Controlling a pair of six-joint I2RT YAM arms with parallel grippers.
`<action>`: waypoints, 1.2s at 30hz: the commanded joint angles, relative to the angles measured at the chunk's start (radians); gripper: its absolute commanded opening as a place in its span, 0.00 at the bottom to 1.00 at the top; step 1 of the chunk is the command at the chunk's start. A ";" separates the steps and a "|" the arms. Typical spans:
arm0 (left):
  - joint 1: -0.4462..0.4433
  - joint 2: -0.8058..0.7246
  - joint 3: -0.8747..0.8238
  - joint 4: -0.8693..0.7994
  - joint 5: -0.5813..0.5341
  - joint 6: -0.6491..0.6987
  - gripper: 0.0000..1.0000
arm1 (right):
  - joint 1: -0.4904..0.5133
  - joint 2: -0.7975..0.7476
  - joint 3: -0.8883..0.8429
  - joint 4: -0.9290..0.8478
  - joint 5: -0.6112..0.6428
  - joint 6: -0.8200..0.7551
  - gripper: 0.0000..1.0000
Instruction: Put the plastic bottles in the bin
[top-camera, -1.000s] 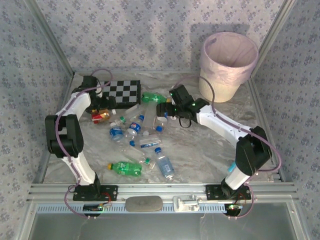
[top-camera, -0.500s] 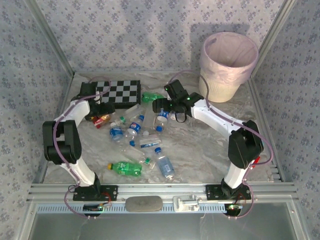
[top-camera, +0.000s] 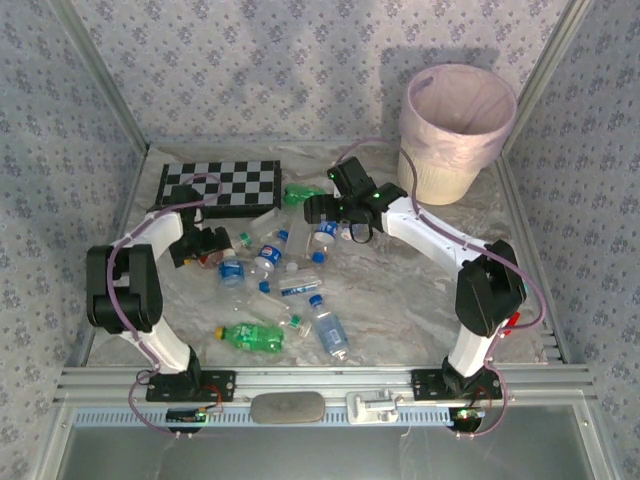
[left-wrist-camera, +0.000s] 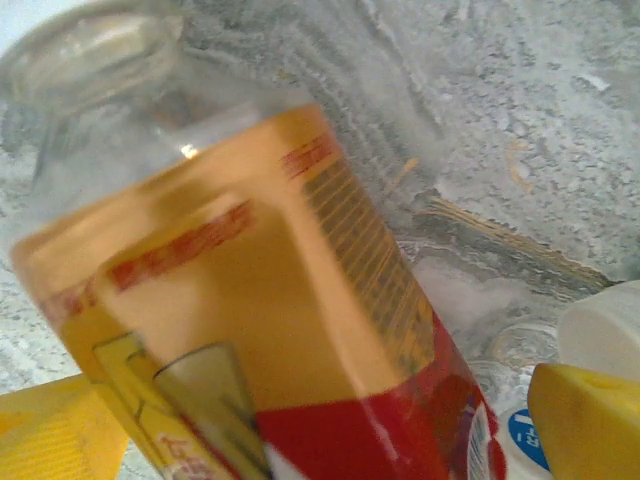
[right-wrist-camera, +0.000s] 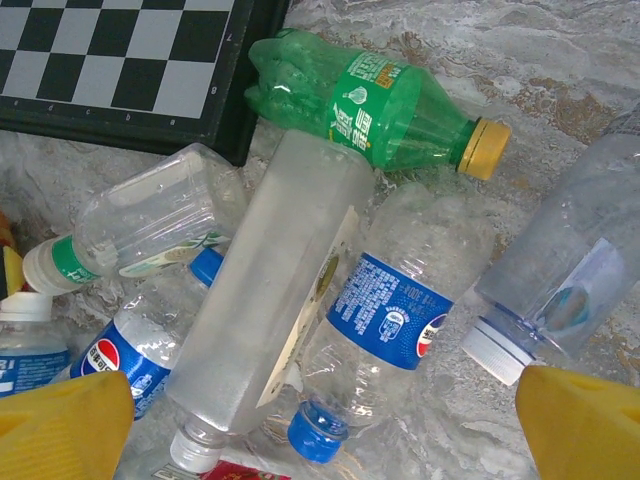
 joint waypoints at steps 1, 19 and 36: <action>-0.004 0.001 -0.010 -0.023 -0.020 -0.017 0.96 | 0.003 -0.025 -0.007 -0.024 0.021 -0.016 1.00; -0.004 -0.031 -0.082 0.060 -0.102 -0.100 0.56 | 0.000 -0.055 -0.020 -0.022 0.036 -0.024 1.00; -0.116 -0.470 -0.073 0.290 0.167 -0.020 0.44 | -0.046 -0.123 0.029 0.089 -0.133 0.050 1.00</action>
